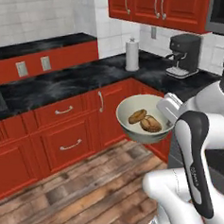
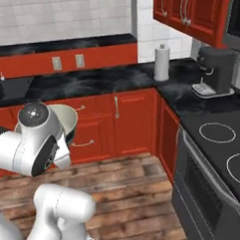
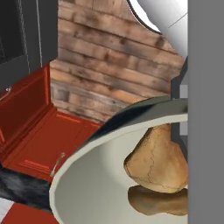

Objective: Pick up the heated bread from the toaster oven and place it in the bowl. Then move the bread bowl to the dining counter.

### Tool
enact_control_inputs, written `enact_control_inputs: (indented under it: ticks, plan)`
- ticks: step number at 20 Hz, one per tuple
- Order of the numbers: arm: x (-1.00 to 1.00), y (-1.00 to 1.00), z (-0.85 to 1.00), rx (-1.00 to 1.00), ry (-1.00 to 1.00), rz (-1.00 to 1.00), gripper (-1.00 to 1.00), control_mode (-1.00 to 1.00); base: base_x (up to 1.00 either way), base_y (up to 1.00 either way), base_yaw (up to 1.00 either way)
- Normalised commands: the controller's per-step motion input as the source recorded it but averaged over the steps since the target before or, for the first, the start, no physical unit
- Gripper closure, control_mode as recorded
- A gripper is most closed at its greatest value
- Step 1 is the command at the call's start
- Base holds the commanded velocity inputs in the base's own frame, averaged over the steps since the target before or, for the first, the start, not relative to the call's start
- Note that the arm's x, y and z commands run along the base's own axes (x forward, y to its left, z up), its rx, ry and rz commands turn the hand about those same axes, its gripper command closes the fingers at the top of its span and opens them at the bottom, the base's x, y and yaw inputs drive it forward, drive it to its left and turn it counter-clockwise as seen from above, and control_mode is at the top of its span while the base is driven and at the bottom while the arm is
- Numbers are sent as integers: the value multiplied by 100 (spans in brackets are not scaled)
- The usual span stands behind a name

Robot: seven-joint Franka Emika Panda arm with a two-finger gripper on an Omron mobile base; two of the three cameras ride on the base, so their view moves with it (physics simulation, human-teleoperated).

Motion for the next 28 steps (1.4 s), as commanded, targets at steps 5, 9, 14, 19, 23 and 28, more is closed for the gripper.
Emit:
enact_control_inputs:
  ticks: [5,9,14,19,23,28]
  plan:
    - [0,0,0,0,0,0,100,100,23,55,79]
    - [0,0,0,0,0,0,100,100,82,62,41]
    - [0,0,0,0,0,0,100,100,30,11,4]
    - [0,0,0,0,0,0,100,100,50,16,0]
    - [0,0,0,0,0,0,100,100,91,49,0]
    - [0,0,0,0,0,0,100,100,70,35,0]
